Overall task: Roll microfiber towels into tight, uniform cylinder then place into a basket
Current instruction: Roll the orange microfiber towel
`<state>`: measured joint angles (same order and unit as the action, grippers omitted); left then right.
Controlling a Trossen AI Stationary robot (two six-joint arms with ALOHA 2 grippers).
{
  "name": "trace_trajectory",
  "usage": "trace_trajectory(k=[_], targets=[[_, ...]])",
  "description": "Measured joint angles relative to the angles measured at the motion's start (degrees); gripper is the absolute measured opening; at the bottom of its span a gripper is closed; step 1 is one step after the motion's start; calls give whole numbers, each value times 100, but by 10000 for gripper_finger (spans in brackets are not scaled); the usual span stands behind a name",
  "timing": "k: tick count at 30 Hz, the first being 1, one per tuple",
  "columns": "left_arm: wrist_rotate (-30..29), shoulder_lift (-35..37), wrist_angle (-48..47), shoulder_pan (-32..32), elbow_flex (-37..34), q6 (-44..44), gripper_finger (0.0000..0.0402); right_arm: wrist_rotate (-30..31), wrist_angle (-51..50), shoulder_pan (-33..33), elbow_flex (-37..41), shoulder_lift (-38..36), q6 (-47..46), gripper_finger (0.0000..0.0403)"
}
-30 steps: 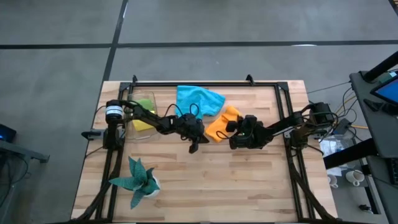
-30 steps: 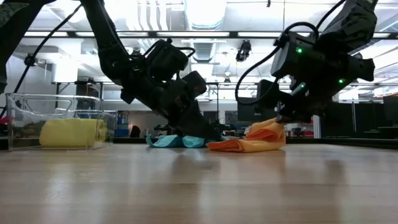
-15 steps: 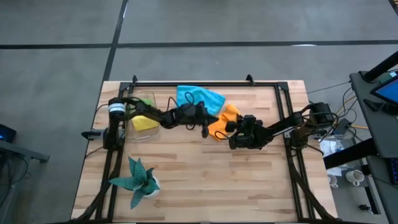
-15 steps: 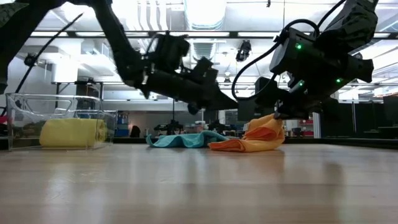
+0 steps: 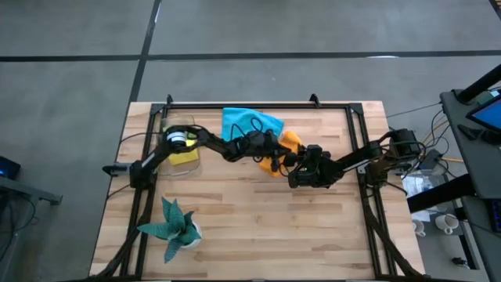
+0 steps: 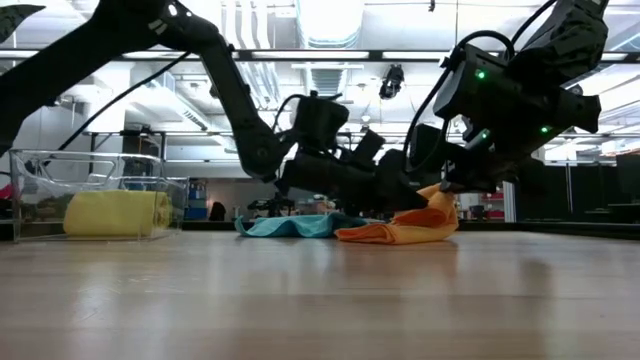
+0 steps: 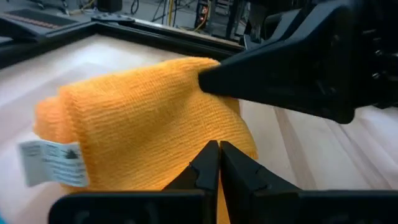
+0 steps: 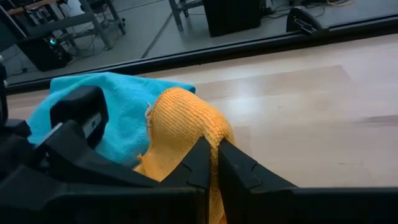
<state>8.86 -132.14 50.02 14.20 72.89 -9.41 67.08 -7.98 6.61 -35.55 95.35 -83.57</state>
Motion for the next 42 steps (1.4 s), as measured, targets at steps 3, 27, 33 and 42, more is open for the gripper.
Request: trace_trajectory(k=[3, 27, 33, 42], targets=[[9, -30, 1, 0, 28, -32, 0, -19, -38, 0, 20, 0, -42, 13], [-188, -84, -503, 85, -20, 879, 0, -1330, 373, 0, 22, 2, 2130, 13], [-183, -315, -431, 85, 15, 876, 0, -1675, 1071, 12, -28, -9, 3747, 13], [-179, -378, -342, 125, 0, 913, 0, -2556, 1143, 20, -175, -11, 5419, 13]])
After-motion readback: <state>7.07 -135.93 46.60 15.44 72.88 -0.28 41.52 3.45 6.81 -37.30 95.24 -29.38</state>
